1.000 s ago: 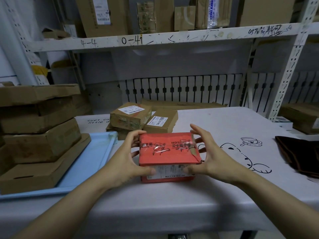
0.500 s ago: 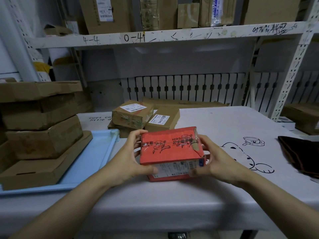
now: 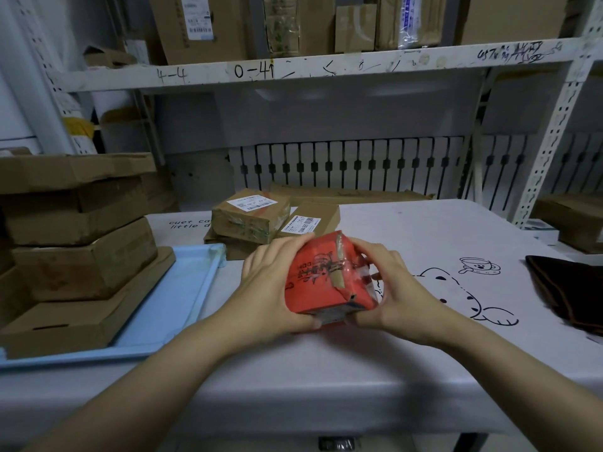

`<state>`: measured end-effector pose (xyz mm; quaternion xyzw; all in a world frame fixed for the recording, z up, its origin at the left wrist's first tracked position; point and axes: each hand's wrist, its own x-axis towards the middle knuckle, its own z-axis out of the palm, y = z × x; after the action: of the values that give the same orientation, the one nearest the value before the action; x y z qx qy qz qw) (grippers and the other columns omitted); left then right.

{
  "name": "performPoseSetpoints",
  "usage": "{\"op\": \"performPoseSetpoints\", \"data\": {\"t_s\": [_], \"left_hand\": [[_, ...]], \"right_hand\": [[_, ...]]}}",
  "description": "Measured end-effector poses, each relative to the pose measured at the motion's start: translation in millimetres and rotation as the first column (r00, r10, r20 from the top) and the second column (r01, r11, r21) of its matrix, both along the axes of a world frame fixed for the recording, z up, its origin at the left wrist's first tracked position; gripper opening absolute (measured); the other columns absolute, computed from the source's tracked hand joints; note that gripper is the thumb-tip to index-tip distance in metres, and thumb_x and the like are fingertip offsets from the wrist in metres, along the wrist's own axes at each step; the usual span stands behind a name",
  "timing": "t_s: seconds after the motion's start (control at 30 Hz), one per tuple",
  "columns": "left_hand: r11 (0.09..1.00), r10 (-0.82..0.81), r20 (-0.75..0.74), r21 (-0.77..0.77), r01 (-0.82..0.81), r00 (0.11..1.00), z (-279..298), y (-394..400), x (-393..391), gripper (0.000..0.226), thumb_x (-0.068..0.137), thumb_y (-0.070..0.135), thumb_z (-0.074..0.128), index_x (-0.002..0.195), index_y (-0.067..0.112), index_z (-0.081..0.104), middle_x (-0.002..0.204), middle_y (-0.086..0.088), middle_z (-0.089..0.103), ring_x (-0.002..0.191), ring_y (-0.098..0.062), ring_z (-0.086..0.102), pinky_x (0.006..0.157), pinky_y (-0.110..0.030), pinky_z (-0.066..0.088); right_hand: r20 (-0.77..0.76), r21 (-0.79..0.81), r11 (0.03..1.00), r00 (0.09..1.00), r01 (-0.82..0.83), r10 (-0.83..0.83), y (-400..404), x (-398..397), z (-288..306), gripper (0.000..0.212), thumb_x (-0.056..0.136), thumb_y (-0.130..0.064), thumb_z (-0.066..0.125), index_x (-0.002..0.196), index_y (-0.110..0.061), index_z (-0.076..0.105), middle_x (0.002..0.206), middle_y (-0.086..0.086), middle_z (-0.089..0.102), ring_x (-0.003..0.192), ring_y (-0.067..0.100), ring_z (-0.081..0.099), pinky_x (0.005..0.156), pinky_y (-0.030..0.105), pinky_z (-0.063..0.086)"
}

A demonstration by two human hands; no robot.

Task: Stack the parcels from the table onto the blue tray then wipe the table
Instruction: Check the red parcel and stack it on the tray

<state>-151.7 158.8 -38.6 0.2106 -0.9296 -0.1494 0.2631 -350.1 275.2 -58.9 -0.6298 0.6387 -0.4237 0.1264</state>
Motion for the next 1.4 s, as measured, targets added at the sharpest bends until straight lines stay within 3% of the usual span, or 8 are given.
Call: {"op": "performPoseSetpoints", "data": {"t_s": [0.17,0.3,0.4,0.6,0.83,1.07,1.2,1.4], "left_hand": [[0.986,-0.009,-0.068,0.165,0.020,0.998,4.2,-5.1,3.9,0.103,0.052,0.048,0.083,0.135,0.048,0.022,0.133,0.020,0.036,0.126,-0.001,0.036,0.108,-0.026,0.035],[0.941,-0.051,-0.122,0.325,0.089,0.991,2.1,-7.4,12.1,0.107,0.062,0.025,0.092,0.139,0.030,0.018,0.136,0.022,0.041,0.124,0.018,0.040,0.100,-0.003,0.034],[0.923,-0.089,-0.108,0.365,0.123,0.990,0.1,-6.8,14.5,0.111,0.064,0.025,0.091,0.143,0.030,0.013,0.142,0.020,0.041,0.132,0.010,0.038,0.110,-0.014,0.034],[0.892,-0.109,-0.112,0.427,0.147,0.988,-3.2,-8.5,15.0,0.113,0.065,0.021,0.091,0.143,0.036,0.011,0.146,0.017,0.039,0.137,0.003,0.037,0.116,-0.029,0.034],[0.890,-0.100,-0.156,0.428,0.159,0.983,-7.8,-8.9,15.7,0.112,0.066,0.009,0.089,0.148,0.025,0.015,0.119,0.046,0.043,0.126,0.010,0.045,0.101,-0.017,0.046],[0.859,-0.080,-0.178,0.487,0.159,0.981,-7.8,-10.0,17.6,0.122,0.062,0.018,0.092,0.149,0.038,0.009,0.131,0.034,0.048,0.131,0.001,0.047,0.107,-0.028,0.045],[0.919,-0.006,-0.194,0.385,0.082,0.981,-1.4,-9.6,18.6,0.133,0.052,0.041,0.095,0.147,0.051,0.002,0.155,0.019,0.021,0.143,-0.001,0.025,0.119,-0.035,0.027],[0.994,-0.034,-0.127,0.099,0.047,0.991,9.7,0.2,16.0,0.127,0.055,0.048,0.092,0.148,0.050,0.005,0.148,0.032,0.012,0.142,0.003,0.016,0.116,-0.028,0.023]], "right_hand": [[0.016,-0.052,0.998,0.999,0.040,-0.039,-0.4,-2.6,3.6,0.118,0.056,-0.029,0.091,0.152,-0.037,0.023,0.139,-0.014,0.035,0.130,0.007,0.036,0.107,0.023,0.036],[0.172,0.001,1.000,0.985,0.022,-0.022,3.1,-6.0,5.6,0.123,0.059,-0.022,0.096,0.152,-0.038,0.017,0.148,-0.014,0.035,0.134,0.001,0.037,0.111,0.033,0.037],[0.219,0.049,0.997,0.975,-0.053,0.041,3.3,-6.2,-0.7,0.115,0.058,-0.019,0.095,0.148,-0.040,0.027,0.143,-0.011,0.048,0.132,0.009,0.047,0.110,0.043,0.042],[0.244,0.058,0.993,0.966,-0.098,0.081,4.9,-4.4,-1.1,0.096,0.064,-0.002,0.089,0.140,-0.036,0.041,0.127,-0.010,0.063,0.124,0.012,0.055,0.104,0.039,0.048],[0.208,0.040,0.998,0.977,-0.058,0.048,3.0,-2.8,3.1,0.095,0.064,-0.009,0.092,0.139,-0.037,0.040,0.131,-0.016,0.059,0.123,0.007,0.053,0.107,0.040,0.043],[0.180,0.027,0.999,0.983,-0.030,0.025,0.6,-3.3,1.0,0.095,0.064,-0.010,0.091,0.138,-0.039,0.040,0.131,-0.014,0.056,0.120,0.005,0.053,0.103,0.035,0.046],[0.136,0.000,1.000,0.991,0.004,-0.004,-1.6,-6.8,-0.8,0.096,0.060,-0.017,0.091,0.137,-0.043,0.040,0.136,-0.011,0.049,0.123,0.006,0.047,0.101,0.024,0.044],[-0.073,-0.034,0.997,0.994,0.074,-0.077,-5.2,-2.2,2.4,0.099,0.054,-0.029,0.083,0.140,-0.045,0.037,0.126,-0.014,0.044,0.117,0.013,0.035,0.099,0.011,0.032]]}}
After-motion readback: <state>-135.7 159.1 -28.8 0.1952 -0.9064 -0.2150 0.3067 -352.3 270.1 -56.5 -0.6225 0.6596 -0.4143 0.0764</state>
